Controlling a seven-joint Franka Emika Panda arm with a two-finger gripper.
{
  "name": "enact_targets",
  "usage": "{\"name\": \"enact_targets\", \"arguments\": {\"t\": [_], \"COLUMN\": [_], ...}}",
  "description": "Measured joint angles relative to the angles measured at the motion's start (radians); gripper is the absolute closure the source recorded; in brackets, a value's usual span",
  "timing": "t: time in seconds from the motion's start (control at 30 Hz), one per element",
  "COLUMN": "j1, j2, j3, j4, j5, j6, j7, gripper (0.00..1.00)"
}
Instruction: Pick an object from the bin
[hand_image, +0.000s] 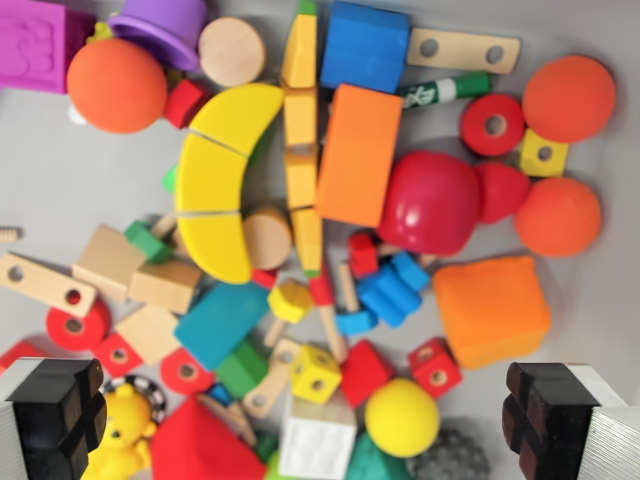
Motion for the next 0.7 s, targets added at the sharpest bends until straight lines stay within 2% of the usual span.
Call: {"name": "enact_targets", "arguments": {"t": [0.7], "j1": [0.001], "j2": [0.000], "j3": [0.000], "j4": [-0.003], "j5": [0.000], "j6": [0.000], "j7": [0.009], "gripper": [0.00]}}
